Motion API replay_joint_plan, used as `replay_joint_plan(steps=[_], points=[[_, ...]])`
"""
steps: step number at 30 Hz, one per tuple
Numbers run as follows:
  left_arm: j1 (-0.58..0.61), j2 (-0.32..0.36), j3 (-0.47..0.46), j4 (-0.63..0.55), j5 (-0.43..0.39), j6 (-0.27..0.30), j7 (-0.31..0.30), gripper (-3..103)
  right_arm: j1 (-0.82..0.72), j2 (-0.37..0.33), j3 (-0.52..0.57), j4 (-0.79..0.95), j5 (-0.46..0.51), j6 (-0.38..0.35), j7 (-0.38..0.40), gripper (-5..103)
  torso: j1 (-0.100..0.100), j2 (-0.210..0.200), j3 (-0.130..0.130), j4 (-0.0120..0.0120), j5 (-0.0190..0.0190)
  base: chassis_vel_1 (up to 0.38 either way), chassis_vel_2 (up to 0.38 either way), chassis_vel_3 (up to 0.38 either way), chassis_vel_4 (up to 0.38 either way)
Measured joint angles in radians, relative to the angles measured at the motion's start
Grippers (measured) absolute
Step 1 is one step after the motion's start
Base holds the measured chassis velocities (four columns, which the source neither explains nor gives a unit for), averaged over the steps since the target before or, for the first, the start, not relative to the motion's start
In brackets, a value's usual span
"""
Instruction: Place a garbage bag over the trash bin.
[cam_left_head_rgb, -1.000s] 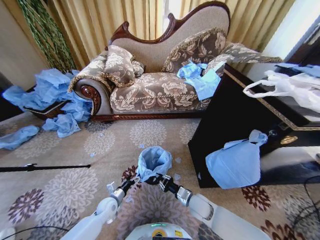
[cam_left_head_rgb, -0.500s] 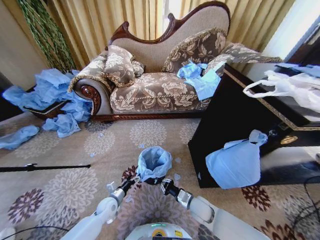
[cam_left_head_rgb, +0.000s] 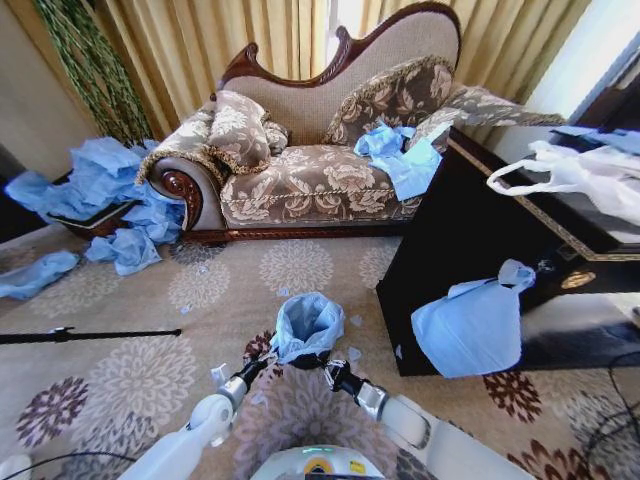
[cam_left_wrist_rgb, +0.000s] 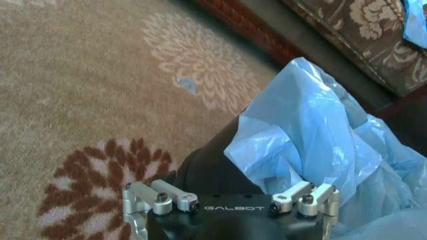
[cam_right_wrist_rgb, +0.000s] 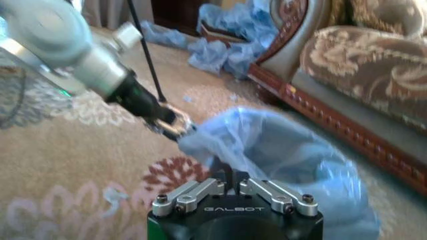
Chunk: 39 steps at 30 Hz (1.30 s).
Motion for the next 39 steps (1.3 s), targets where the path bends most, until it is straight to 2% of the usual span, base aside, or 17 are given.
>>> replay_joint_plan(steps=[1,4,6,8,11,12,14,16,17,20,21,24,26,33,35,37,39], points=[[-0.001,0.0,0.0,0.0,0.0,0.0,0.0,100,-0.001,-0.005,0.0,0.018,-0.002,-0.008,0.0,14,0.0,0.0,0.0,0.0002,0.0004,0.0,0.0,0.0,0.0],[0.002,0.0,0.001,-0.002,0.0,0.0,0.002,100,0.018,0.009,-0.009,0.02,-0.002,-0.026,0.009,19,0.0,0.0,0.0,0.0004,0.0004,0.0,0.0,0.0,0.0],[0.01,0.004,-0.001,-0.015,-0.003,0.0,0.007,100,0.057,0.031,-0.024,-0.022,-0.005,-0.027,0.011,35,0.0,0.0,0.0,0.0009,0.0008,0.0,0.0,0.0,0.0],[0.012,0.005,-0.002,-0.018,-0.003,0.001,0.008,100,0.067,0.034,-0.027,-0.034,-0.006,-0.027,0.009,35,0.0,0.0,0.0,0.0008,0.0008,0.0,0.0,0.0,0.0],[0.017,0.008,-0.005,-0.027,-0.007,0.004,0.009,100,0.102,0.046,-0.032,-0.08,-0.011,-0.027,0.007,51,0.0,0.0,0.0,0.0007,0.0005,0.0,0.0,0.0,0.0],[0.017,0.008,-0.005,-0.027,-0.007,0.004,0.009,100,0.102,0.046,-0.032,-0.08,-0.011,-0.027,0.007,51,0.0,0.0,0.0,0.0007,0.0005,0.0,0.0,0.0,0.0],[0.016,0.007,-0.005,-0.029,-0.009,0.005,0.01,100,0.112,0.053,-0.038,-0.096,-0.015,-0.03,0.008,57,0.0,0.0,0.0,0.0006,0.0005,0.0,0.0,0.0,0.0],[0.016,0.007,-0.004,-0.032,-0.011,0.006,0.01,100,0.116,0.062,-0.045,-0.112,-0.02,-0.034,0.008,68,0.0,0.0,0.0,0.0005,0.0004,0.0,0.0,0.0,0.0],[0.016,0.007,-0.004,-0.032,-0.011,0.006,0.01,100,0.116,0.062,-0.045,-0.112,-0.02,-0.034,0.008,68,0.0,0.0,0.0,0.0005,0.0004,0.0,0.0,0.0,0.0],[0.017,0.013,-0.005,-0.036,-0.016,0.007,0.01,100,0.116,0.08,-0.048,-0.127,-0.021,-0.033,0.006,86,0.0,0.0,0.0,0.0005,0.0006,0.0,0.0,0.0,0.0],[0.017,0.013,-0.005,-0.036,-0.016,0.007,0.01,100,0.116,0.08,-0.048,-0.127,-0.021,-0.033,0.006,86,0.0,0.0,0.0,0.0005,0.0006,0.0,0.0,0.0,0.0],[0.017,0.015,-0.007,-0.037,-0.02,0.007,0.011,100,0.118,0.085,-0.048,-0.128,-0.015,-0.029,-0.008,75,0.0,0.0,0.0,0.0004,0.0004,0.0,0.0,0.0,0.0],[0.017,0.015,-0.007,-0.037,-0.021,0.007,0.011,100,0.119,0.088,-0.048,-0.129,-0.014,-0.028,-0.011,75,0.0,0.0,0.0,0.0004,0.0005,0.0,0.0,0.0,0.0],[0.018,0.011,-0.008,-0.039,-0.023,0.008,0.011,100,0.132,0.106,-0.05,-0.144,-0.013,-0.023,-0.025,44,0.0,0.0,0.0,0.0005,0.0005,0.0,0.0,0.0,0.0],[0.018,0.01,-0.008,-0.039,-0.023,0.008,0.01,100,0.132,0.107,-0.049,-0.148,-0.014,-0.021,-0.027,44,0.0,0.0,0.0,0.0006,0.0005,0.0,0.0,0.0,0.0],[0.019,0.01,-0.007,-0.041,-0.023,0.008,0.01,100,0.131,0.108,-0.048,-0.151,-0.014,-0.019,-0.028,33,0.0,0.0,0.0,0.0005,0.0005,0.0,0.0,0.0,0.0],[0.018,0.01,-0.007,-0.041,-0.023,0.008,0.01,100,0.131,0.108,-0.048,-0.151,-0.014,-0.019,-0.028,28,0.0,0.0,0.0,0.0005,0.0005,0.0,0.0,0.0,0.0]])
